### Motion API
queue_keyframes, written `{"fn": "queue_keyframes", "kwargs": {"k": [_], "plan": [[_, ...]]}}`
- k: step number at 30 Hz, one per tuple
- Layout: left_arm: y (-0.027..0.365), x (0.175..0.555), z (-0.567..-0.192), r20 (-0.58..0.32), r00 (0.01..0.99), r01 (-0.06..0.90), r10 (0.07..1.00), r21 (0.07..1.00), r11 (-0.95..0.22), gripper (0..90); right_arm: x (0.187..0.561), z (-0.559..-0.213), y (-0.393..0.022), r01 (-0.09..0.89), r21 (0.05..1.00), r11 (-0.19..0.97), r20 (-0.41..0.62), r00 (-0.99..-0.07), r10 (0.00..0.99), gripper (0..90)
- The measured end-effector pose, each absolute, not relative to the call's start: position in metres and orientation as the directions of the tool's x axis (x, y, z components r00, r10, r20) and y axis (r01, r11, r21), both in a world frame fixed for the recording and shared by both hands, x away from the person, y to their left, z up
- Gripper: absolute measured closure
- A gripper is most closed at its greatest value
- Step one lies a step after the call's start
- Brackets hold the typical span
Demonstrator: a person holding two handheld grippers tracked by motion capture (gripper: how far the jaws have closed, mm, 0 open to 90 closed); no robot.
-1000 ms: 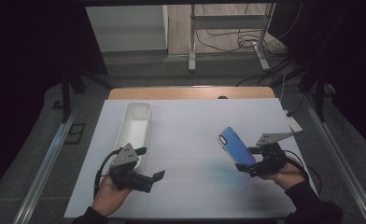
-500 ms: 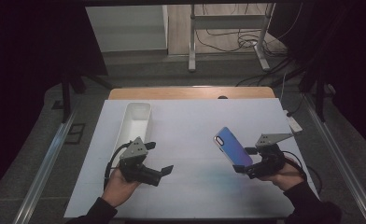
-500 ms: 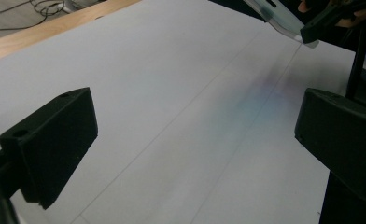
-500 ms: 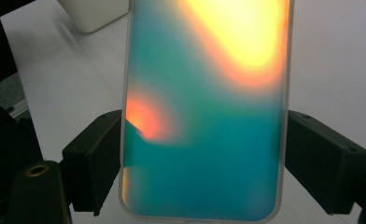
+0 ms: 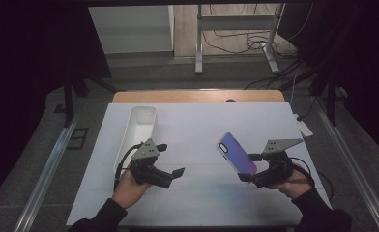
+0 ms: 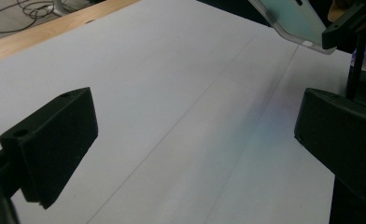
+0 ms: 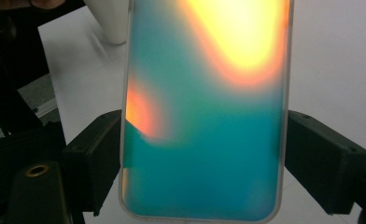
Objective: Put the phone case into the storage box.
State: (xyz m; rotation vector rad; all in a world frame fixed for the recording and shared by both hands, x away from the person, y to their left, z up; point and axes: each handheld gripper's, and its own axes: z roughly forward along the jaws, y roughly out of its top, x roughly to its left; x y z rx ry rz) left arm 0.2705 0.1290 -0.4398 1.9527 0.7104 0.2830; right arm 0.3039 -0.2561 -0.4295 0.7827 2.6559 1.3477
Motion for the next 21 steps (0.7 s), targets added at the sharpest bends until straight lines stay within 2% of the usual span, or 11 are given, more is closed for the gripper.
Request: {"fn": "queue_keyframes", "kwargs": {"k": [21], "plan": [[0.111, 0.291, -0.442, -0.131, 0.832, 0.35, 0.54, 0.878, -0.327, 0.2, 0.299, -0.43, -0.244, 0.388, 0.786, 0.482, 0.201, -0.897, 0.394, 17.0]]}}
